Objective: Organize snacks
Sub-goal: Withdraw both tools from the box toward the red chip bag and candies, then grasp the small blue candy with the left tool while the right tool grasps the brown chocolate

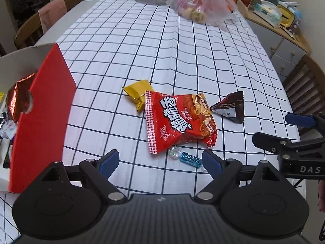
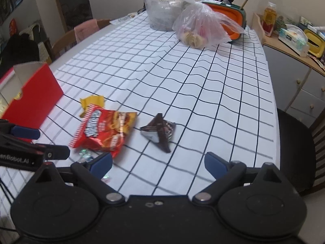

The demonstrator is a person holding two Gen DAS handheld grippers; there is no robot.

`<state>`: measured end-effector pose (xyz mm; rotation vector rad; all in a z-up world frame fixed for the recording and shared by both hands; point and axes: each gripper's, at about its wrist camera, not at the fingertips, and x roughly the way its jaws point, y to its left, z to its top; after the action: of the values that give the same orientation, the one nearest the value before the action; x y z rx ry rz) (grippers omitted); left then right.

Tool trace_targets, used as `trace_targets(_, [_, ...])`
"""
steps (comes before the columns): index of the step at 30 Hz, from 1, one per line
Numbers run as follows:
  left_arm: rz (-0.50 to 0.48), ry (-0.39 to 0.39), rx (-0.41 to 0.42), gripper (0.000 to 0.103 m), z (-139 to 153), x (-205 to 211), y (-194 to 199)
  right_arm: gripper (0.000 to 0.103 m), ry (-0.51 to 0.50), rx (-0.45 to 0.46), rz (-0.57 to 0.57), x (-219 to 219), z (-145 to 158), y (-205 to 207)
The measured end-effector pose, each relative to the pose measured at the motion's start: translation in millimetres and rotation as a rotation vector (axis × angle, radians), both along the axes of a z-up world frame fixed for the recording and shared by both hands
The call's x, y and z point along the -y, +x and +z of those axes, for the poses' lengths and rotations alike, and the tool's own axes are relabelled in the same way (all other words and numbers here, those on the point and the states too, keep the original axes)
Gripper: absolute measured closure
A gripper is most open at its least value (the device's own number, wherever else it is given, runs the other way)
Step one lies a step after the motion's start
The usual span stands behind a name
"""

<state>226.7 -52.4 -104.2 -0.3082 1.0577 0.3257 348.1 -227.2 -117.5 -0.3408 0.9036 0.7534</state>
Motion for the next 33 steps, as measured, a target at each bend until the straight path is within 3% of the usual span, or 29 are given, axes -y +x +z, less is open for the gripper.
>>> trace_targets(6, [0.05,-0.043,-0.075,0.014,-21,7,19,0.01,-0.037,-0.011,0.05,-11,-21,19])
trace_targets(8, [0.082,-0.063,-0.099,0.015,-27,5,24,0.018,-0.047,-0.013,0.065,-15,-26,24])
trace_targets(12, [0.129,-0.097,-0.13,0.016,-34,1,32,0.018,-0.052,-0.021,0.08,-21,-36,35])
trace_targets(21, [0.16,-0.15,-0.171,0.034,-44,5,44,0.032,-0.039,-0.038,0.126,-37,-45,48])
trace_targets(27, [0.169,-0.094,-0.184,0.041,-44,13,47,0.046,-0.039,-0.038,0.141,-44,-50,47])
trace_targets(33, [0.126,0.005,-0.198,0.069,-42,22,46,0.057,-0.045,-0.01,0.136,-44,-52,44])
